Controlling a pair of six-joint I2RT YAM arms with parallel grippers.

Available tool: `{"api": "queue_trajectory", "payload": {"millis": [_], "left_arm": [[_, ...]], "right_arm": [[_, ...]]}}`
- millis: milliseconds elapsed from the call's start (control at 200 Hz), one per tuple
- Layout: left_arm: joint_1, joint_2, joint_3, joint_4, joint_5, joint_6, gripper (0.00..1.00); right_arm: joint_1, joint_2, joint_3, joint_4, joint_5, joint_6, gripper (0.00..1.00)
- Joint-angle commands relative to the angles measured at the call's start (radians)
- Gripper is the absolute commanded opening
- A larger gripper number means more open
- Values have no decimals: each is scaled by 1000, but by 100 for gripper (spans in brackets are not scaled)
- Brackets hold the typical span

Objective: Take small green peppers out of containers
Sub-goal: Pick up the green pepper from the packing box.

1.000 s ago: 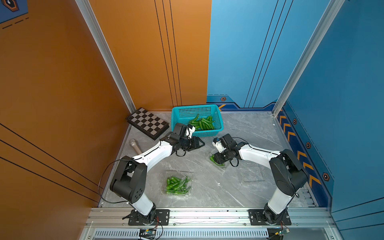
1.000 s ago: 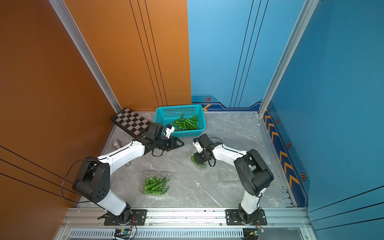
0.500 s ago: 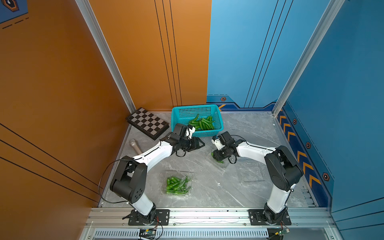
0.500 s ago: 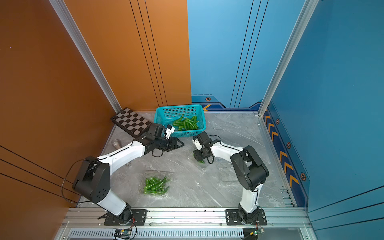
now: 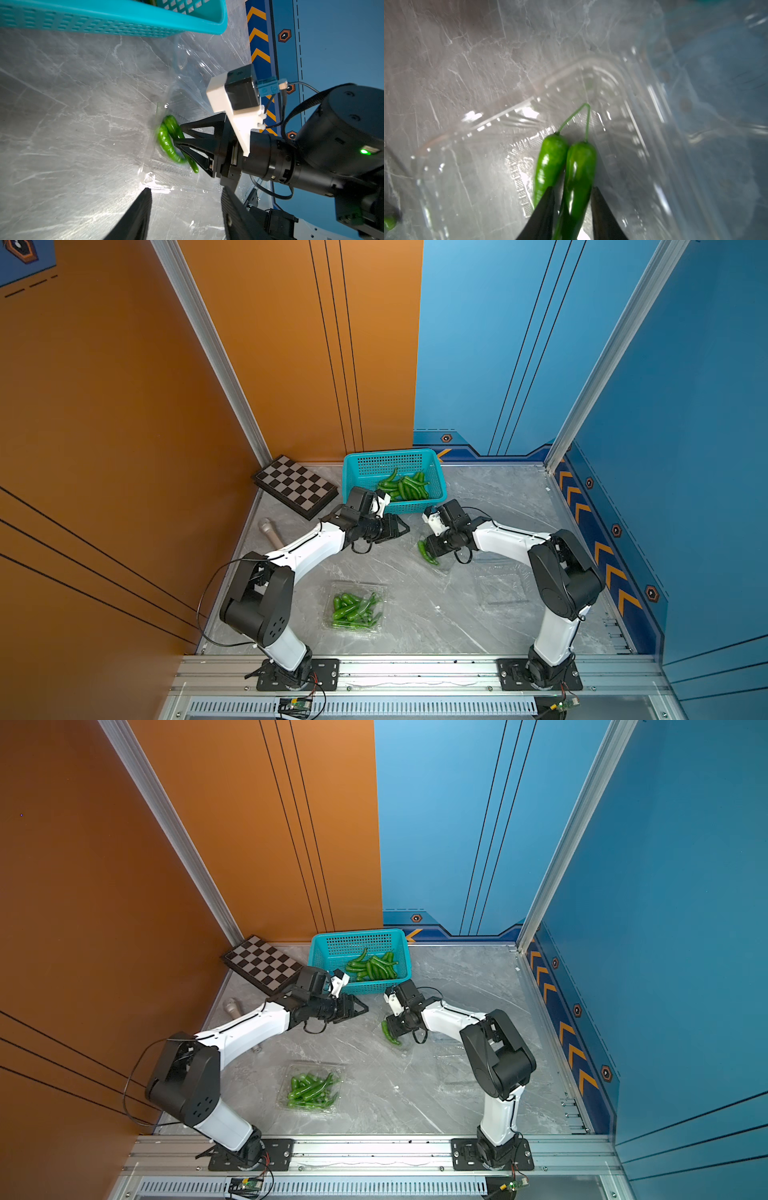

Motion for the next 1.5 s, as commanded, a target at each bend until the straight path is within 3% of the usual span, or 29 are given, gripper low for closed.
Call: {"api": "queue_trajectory", "payload": {"millis": [0, 260, 410, 626, 711, 836, 966, 1496], "left_arm": [[-1, 0, -6, -17, -9, 28, 56], [-9, 8, 9, -17, -6, 27, 56], [-17, 5, 5, -17, -7, 27, 56], [-18, -6, 5, -17, -6, 29, 56], [-18, -7, 6, -17, -1, 29, 56], [-23, 4, 9, -17, 4, 32, 56], [-38, 18, 20, -17, 8, 30, 53], [-96, 11, 78, -57, 14, 28, 45]], "right_arm": [[-14, 10, -10, -33, -11, 22, 32], [-18, 19, -12, -27, -34, 28, 35], [-5, 31, 4, -27, -6, 34, 41], [20, 85, 44, -58, 45, 35, 41], [24, 95, 48, -60, 59, 41, 37], [27, 99, 46, -62, 75, 39, 19], [31, 65, 33, -67, 90, 32, 7], [10, -261, -77, -67, 72, 48, 2]]}}
